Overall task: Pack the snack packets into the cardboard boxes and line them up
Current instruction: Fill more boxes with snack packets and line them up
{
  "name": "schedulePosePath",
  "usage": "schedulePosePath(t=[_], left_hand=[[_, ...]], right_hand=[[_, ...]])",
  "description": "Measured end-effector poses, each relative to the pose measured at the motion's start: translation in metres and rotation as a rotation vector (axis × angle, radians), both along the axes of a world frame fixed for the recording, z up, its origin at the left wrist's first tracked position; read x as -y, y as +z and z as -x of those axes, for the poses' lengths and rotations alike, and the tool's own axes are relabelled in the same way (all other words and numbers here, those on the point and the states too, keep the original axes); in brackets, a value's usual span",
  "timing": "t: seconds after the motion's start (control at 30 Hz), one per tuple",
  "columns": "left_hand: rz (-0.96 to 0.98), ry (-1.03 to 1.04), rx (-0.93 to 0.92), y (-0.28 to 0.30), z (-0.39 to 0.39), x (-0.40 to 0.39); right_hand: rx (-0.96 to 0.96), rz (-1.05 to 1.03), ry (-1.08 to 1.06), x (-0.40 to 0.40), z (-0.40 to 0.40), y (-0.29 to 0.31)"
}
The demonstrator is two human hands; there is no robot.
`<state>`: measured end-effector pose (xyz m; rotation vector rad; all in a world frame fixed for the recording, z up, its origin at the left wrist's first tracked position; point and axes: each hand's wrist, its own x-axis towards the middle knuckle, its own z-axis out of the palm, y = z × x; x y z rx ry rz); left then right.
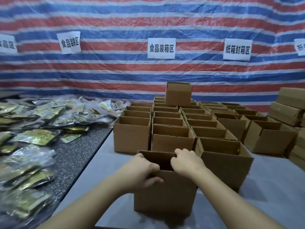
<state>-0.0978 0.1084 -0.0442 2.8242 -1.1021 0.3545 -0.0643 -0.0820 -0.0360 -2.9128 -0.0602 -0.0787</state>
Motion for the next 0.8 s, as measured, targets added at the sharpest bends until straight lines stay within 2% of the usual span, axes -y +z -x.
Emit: schedulePosePath(t=[0.5, 0.8], left_hand=[[0.072, -0.037, -0.005, 0.0018, -0.0084, 0.0071], [0.085, -0.088, -0.030, 0.0073, -0.0039, 0.0029]], right_hand=[[0.050, 0.047, -0.044, 0.0033, -0.0091, 0.0006], [0.053, 0.102, 0.016, 0.0047, -0.0107, 0.0013]])
